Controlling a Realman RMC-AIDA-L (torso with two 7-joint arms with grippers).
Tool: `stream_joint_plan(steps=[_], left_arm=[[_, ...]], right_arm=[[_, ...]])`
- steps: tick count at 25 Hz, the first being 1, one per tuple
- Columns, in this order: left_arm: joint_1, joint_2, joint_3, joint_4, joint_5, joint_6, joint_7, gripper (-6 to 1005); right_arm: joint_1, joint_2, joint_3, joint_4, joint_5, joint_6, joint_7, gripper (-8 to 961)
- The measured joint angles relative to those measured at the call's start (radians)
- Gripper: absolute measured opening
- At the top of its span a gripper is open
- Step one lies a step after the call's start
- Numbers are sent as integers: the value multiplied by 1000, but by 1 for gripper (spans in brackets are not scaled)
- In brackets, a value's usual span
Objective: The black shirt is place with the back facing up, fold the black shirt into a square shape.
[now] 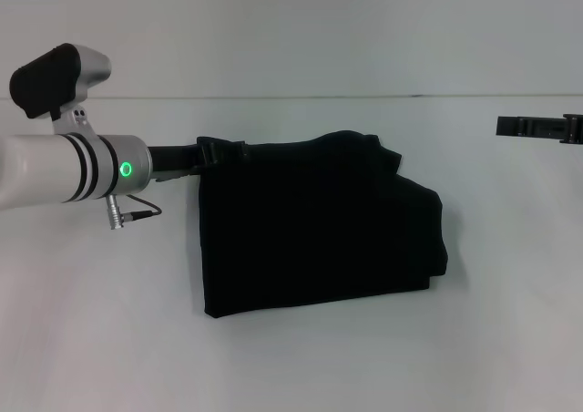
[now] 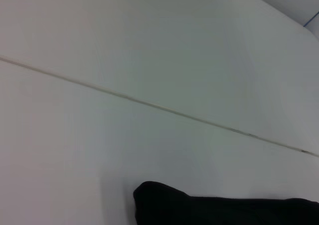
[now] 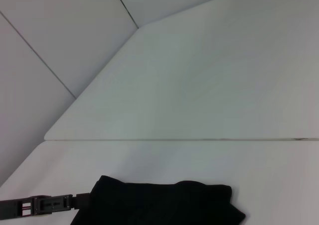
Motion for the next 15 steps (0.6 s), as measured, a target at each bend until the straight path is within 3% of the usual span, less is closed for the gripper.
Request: stream_joint_plan(steps=[4, 9, 15], left_arm=[[-2, 0, 10, 1, 0, -2, -1, 949], [-1, 1, 12, 7, 13, -1, 20, 849], [-1, -1, 12, 9, 21, -7, 24, 637]], right_arm=[[0, 0, 0, 0, 0, 3, 0, 928], [0, 0, 1, 0, 0, 4, 0, 928], [2, 0, 0, 0, 0, 6, 0, 927]])
